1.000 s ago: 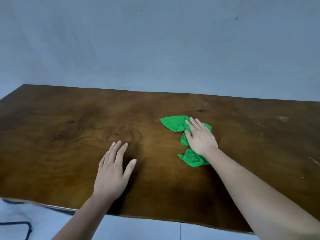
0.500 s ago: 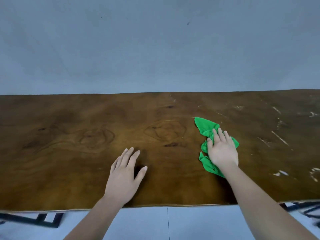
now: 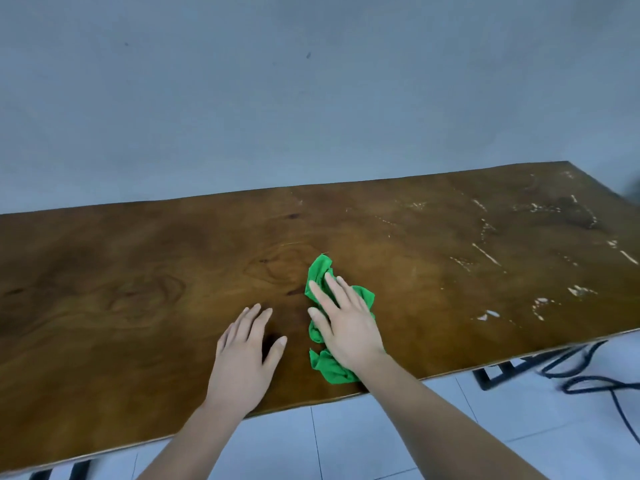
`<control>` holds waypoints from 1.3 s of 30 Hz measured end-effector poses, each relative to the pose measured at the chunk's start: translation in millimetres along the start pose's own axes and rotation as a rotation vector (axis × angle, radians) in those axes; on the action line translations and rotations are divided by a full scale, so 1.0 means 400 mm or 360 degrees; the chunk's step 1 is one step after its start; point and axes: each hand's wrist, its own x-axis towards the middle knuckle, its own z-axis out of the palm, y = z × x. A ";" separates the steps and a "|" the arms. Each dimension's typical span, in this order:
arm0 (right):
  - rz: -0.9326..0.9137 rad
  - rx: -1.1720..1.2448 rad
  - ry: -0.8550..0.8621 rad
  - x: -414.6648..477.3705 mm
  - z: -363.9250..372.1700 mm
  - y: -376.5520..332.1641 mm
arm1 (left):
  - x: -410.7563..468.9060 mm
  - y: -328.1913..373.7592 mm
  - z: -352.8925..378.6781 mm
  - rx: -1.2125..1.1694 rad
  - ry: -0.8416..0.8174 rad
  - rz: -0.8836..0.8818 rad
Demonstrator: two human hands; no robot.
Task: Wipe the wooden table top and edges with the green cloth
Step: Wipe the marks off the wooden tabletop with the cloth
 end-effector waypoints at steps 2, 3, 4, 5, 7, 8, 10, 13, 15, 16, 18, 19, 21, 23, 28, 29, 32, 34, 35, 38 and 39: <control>-0.0120 -0.0066 -0.0111 -0.008 0.000 -0.004 | 0.005 0.014 0.000 -0.0011 -0.0003 -0.0002; -0.0147 -0.0098 -0.0143 -0.015 -0.002 0.007 | 0.007 0.030 0.004 -0.0005 0.0000 0.0003; -0.0166 -0.0117 -0.0151 -0.019 -0.004 0.017 | 0.008 0.042 0.008 0.0003 0.0003 0.0002; -0.0181 -0.0123 -0.0151 -0.025 -0.004 0.029 | 0.008 0.055 0.013 0.0006 -0.0001 -0.0005; -0.0209 -0.0103 -0.0137 -0.038 -0.010 0.066 | 0.012 0.091 0.032 0.0001 -0.0006 -0.0021; -0.0226 -0.0097 -0.0125 -0.046 -0.016 0.089 | 0.014 0.112 0.045 0.0001 -0.0006 -0.0033; -0.0257 -0.0086 -0.0081 -0.063 -0.033 0.145 | 0.021 0.163 0.076 0.0008 0.0016 -0.0049; -0.0276 -0.0025 -0.0065 -0.086 -0.065 0.254 | 0.030 0.263 0.132 0.0013 0.0065 -0.0083; -0.0314 -0.0018 -0.0116 -0.096 -0.085 0.333 | 0.036 0.335 0.171 0.0034 0.0103 -0.0128; -0.0336 -0.0012 -0.0145 -0.100 -0.095 0.370 | 0.037 0.370 0.188 0.0033 0.0123 -0.0166; -0.0349 0.0091 -0.0175 -0.105 -0.117 0.444 | 0.037 0.440 0.219 -0.0011 0.0189 -0.0226; -0.0339 0.0168 -0.0181 -0.105 -0.129 0.480 | 0.033 0.476 0.233 -0.0028 0.0225 -0.0230; -0.0327 0.0208 -0.0172 -0.105 -0.153 0.556 | 0.023 0.552 0.264 -0.0020 0.0264 -0.0204; -0.0309 0.0095 -0.0164 -0.109 -0.175 0.639 | 0.013 0.628 0.295 0.0017 0.0259 -0.0177; -0.0169 -0.0238 -0.0244 -0.135 -0.224 0.799 | 0.020 0.736 0.343 0.0070 0.0232 -0.0217; -0.0144 -0.0266 -0.0259 -0.142 -0.234 0.827 | 0.023 0.748 0.349 0.0079 0.0233 -0.0221; -0.0083 -0.0307 -0.0282 -0.155 -0.264 0.915 | 0.038 0.776 0.362 0.0113 0.0238 -0.0201; -0.0024 -0.0330 -0.0283 -0.161 -0.286 0.981 | 0.054 0.793 0.367 0.0120 0.0230 -0.0182; 0.0020 -0.0342 -0.0284 -0.163 -0.298 1.015 | 0.061 0.802 0.369 0.0114 0.0223 -0.0175; 0.0177 -0.0403 -0.0321 -0.176 -0.337 1.087 | 0.080 0.819 0.377 0.0090 0.0207 -0.0170; 0.0230 -0.0428 -0.0328 -0.182 -0.349 1.095 | 0.086 0.823 0.379 0.0085 0.0200 -0.0167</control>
